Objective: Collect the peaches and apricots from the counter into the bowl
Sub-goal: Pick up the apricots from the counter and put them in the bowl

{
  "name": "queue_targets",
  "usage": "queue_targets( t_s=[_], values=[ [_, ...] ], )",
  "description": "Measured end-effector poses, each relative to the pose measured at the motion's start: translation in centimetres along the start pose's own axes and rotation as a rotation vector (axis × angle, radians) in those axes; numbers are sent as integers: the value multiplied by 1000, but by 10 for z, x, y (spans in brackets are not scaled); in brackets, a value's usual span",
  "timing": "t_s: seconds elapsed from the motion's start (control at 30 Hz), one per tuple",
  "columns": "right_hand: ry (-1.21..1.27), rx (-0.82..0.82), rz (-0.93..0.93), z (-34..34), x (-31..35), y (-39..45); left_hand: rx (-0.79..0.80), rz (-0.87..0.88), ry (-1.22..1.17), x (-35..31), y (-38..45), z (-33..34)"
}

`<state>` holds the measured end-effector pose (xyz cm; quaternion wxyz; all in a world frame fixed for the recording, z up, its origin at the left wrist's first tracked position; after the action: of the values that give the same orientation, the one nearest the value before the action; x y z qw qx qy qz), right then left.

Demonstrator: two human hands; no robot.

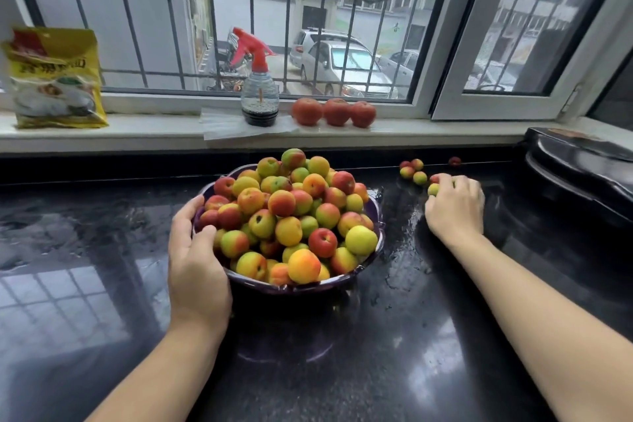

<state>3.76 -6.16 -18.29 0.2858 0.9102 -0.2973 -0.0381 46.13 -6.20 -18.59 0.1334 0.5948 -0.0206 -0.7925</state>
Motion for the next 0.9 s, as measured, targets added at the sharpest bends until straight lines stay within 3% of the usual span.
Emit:
queue_targets(
  t_s=[0.07,0.17,0.23,0.33,0.4,0.5,0.7,0.9],
  values=[
    [54,-13,53,-5,-4,-5,-4,1,1,-1,0,0],
    [19,197,88,-2,-5,-8,-12,-17,-7,0,0,-1],
    [115,216,57,-8,2,-9,-8,-32,-11,0,0,0],
    [548,231,101,-37,28,-13,-4,-28,6,-3,-1,1],
    [1012,412,128,-68,59,-24,-9,-9,45,-3,-1,0],
    [1326,570,-93,-119,98,-46,-13,-4,93,-4,-1,-2],
    [900,459,-484,-171,147,-87,20,-36,69,-4,-1,-3],
    [677,350,-537,-166,163,-103,27,-56,75,-5,-1,-3]
  ],
)
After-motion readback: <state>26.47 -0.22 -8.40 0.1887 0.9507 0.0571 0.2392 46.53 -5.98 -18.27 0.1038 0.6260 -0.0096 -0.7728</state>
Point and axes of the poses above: each hand's wrist, its own y-axis towards the middle knuckle, its own z-axis out of the palm, x = y × z, the point moved 3 cm from there along y, towards the middle knuckle
